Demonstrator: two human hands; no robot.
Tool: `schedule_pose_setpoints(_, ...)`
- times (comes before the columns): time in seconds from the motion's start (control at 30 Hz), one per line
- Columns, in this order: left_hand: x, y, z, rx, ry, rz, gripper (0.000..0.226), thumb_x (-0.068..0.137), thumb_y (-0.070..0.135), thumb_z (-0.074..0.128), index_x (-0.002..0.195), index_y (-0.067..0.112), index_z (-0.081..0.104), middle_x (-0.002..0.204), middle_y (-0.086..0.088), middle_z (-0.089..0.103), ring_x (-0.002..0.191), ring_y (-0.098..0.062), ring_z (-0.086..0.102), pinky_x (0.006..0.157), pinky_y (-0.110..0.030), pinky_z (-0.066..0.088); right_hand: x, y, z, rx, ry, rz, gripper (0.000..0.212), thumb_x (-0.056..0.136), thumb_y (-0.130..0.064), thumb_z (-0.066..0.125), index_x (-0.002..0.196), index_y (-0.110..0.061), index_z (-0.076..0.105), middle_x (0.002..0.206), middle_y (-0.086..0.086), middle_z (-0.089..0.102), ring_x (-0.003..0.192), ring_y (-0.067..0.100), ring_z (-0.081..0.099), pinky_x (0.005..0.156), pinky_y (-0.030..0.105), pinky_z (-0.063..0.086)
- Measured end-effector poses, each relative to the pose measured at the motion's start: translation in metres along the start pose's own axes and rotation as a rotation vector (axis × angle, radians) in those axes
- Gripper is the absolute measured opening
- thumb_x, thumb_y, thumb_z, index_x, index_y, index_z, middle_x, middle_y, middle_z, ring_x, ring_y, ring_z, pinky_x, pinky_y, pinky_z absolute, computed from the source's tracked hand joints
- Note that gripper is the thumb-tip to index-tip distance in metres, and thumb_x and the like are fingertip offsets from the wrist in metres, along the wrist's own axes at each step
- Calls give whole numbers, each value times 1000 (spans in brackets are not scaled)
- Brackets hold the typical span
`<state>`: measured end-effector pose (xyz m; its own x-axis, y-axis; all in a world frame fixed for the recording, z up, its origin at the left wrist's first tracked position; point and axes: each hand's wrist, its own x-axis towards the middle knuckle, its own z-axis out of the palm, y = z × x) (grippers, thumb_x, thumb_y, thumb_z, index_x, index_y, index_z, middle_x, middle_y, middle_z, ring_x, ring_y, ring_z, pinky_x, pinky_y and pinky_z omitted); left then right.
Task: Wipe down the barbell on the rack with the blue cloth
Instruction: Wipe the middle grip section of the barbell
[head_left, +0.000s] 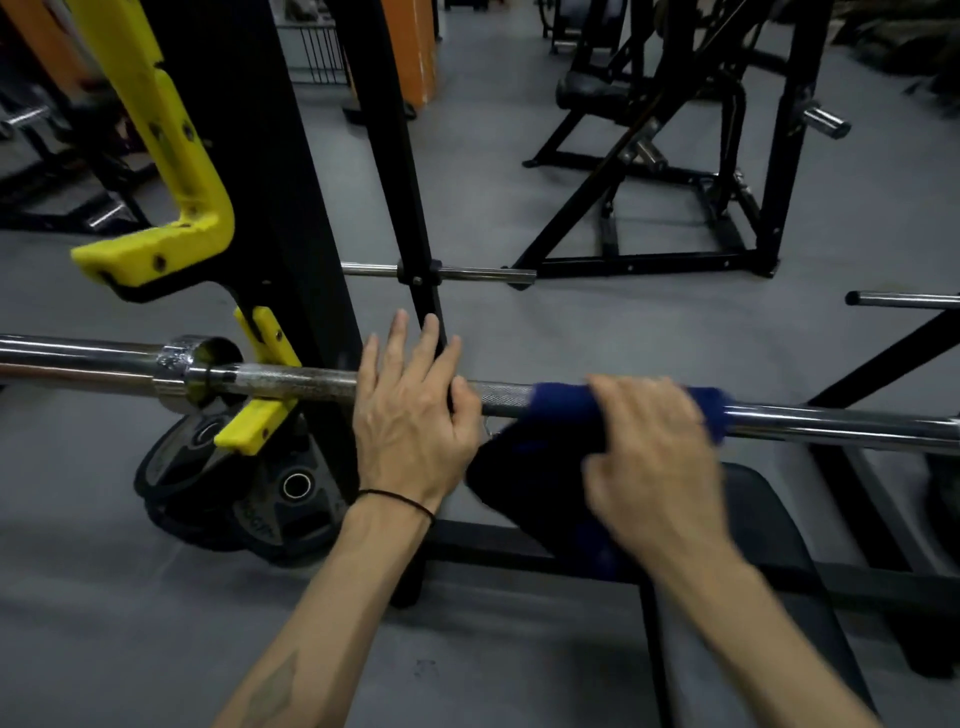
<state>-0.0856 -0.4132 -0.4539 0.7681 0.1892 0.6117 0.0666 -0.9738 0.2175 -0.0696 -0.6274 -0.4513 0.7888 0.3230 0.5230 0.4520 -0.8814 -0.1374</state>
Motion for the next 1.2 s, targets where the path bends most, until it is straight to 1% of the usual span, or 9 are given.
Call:
schedule_pose_setpoints(0.1, 1, 2, 5, -34, 47, -53, 45, 100, 42, 39, 89, 16, 74, 135, -7, 63, 146, -26, 35, 121, -48, 22, -9, 34, -14, -66, 40, 65, 62, 66, -12, 52, 127, -1, 62, 118, 17, 65, 113, 37, 55, 117, 48, 31)
schedule_pose_setpoints(0.17, 3, 3, 9, -26, 80, -59, 49, 101, 47, 40, 80, 16, 71, 130, -6, 66, 145, -26, 37, 120, -48, 24, -11, 31, -10, -42, 58, 97, 58, 69, -14, 56, 126, -3, 61, 118, 15, 64, 115, 37, 55, 120, 50, 29)
schedule_pose_setpoints(0.4, -2, 11, 25, 16, 300, -112, 43, 101, 39, 41, 96, 13, 75, 137, -9, 61, 144, -29, 37, 120, -48, 25, -17, 51, -5, -5, 78, -40, 63, 72, -20, 56, 132, -4, 57, 125, 15, 63, 120, 33, 51, 121, 45, 23)
schedule_pose_setpoints(0.57, -6, 16, 30, 86, 277, -156, 46, 100, 37, 35, 114, 15, 73, 150, -8, 49, 149, -28, 27, 121, -47, 20, -14, 9, -1, -31, -7, -3, 77, 67, -30, 63, 136, 6, 56, 127, 24, 59, 122, 43, 54, 118, 58, 32)
schedule_pose_setpoints(0.67, 1, 12, 26, 148, 223, -142, 52, 99, 41, 30, 119, 16, 72, 149, -10, 50, 147, -28, 32, 121, -47, 23, -4, -35, 15, 8, -11, -157, 90, 69, -34, 72, 147, 5, 47, 143, 24, 52, 137, 41, 46, 121, 53, 19)
schedule_pose_setpoints(0.77, 4, 1, 18, 240, 145, -83, 58, 99, 44, 26, 116, 15, 73, 144, -12, 55, 143, -28, 40, 121, -48, 23, 0, -24, 14, 54, -40, -283, 92, 68, -23, 73, 152, 1, 42, 150, 19, 49, 143, 36, 44, 121, 47, 18)
schedule_pose_setpoints(0.9, 6, 1, 17, 212, 155, -74, 57, 99, 43, 27, 118, 13, 72, 144, -12, 55, 144, -27, 39, 122, -48, 21, -22, 47, -6, 59, -10, -125, 97, 60, -7, 72, 152, -1, 42, 148, 19, 50, 141, 37, 44, 122, 48, 21)
schedule_pose_setpoints(1.03, 5, 9, 20, 163, 180, -122, 56, 99, 42, 28, 122, 13, 70, 146, -10, 53, 146, -27, 34, 122, -50, 19, -17, 6, 0, 2, -23, 32, 91, 68, -22, 76, 147, 9, 44, 147, 29, 48, 142, 45, 40, 124, 54, 16)
schedule_pose_setpoints(1.2, 4, 4, 14, 198, 103, -88, 57, 100, 44, 24, 120, 17, 70, 148, -10, 52, 146, -26, 35, 121, -47, 23, 6, -62, 18, 34, -56, -268, 83, 84, -30, 63, 154, 4, 35, 157, 25, 40, 150, 39, 32, 128, 48, 13)
